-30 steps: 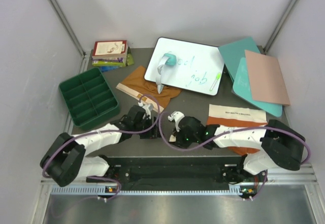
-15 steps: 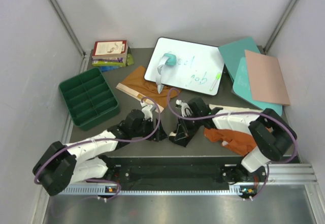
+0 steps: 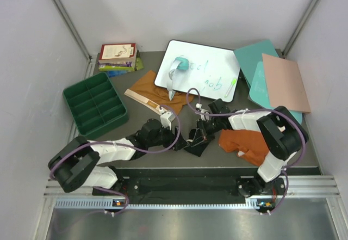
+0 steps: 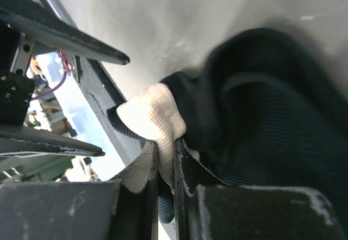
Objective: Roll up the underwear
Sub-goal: Roll the underwear to the center of the board.
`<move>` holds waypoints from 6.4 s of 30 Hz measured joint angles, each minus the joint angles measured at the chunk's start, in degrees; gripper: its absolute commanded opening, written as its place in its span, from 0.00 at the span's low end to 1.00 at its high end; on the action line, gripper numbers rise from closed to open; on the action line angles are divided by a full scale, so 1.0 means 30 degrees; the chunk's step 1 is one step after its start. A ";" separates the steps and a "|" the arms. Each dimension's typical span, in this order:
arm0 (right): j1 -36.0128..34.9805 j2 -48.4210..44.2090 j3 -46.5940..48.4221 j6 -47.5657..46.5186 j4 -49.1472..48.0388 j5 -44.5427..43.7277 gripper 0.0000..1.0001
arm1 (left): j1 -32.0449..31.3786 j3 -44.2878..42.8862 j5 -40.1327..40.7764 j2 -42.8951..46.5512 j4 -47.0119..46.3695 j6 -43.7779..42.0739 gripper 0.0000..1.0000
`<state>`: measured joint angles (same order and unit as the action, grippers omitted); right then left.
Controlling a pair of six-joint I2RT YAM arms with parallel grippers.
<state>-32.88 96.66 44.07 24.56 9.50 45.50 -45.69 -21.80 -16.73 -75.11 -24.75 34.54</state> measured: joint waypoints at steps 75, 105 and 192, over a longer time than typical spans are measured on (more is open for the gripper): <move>0.1166 -0.5122 -0.6171 0.6193 -0.4714 -0.5486 0.09 | -0.0204 -0.3140 -0.0313 -0.5989 -0.1501 0.1129 0.20; 0.1654 0.0095 -0.2259 0.1435 -0.3636 -0.0291 0.00 | 0.0831 -0.0087 0.2084 -0.3177 -0.2339 0.2441 0.57; -0.6805 -0.3723 -0.1960 -0.0015 -0.3242 -1.0098 0.00 | 0.2455 -0.2142 0.0357 0.3475 0.9799 0.0525 0.56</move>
<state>-53.30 85.49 38.20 24.51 -0.23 15.20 -38.33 -28.23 -15.66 -64.69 4.64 36.12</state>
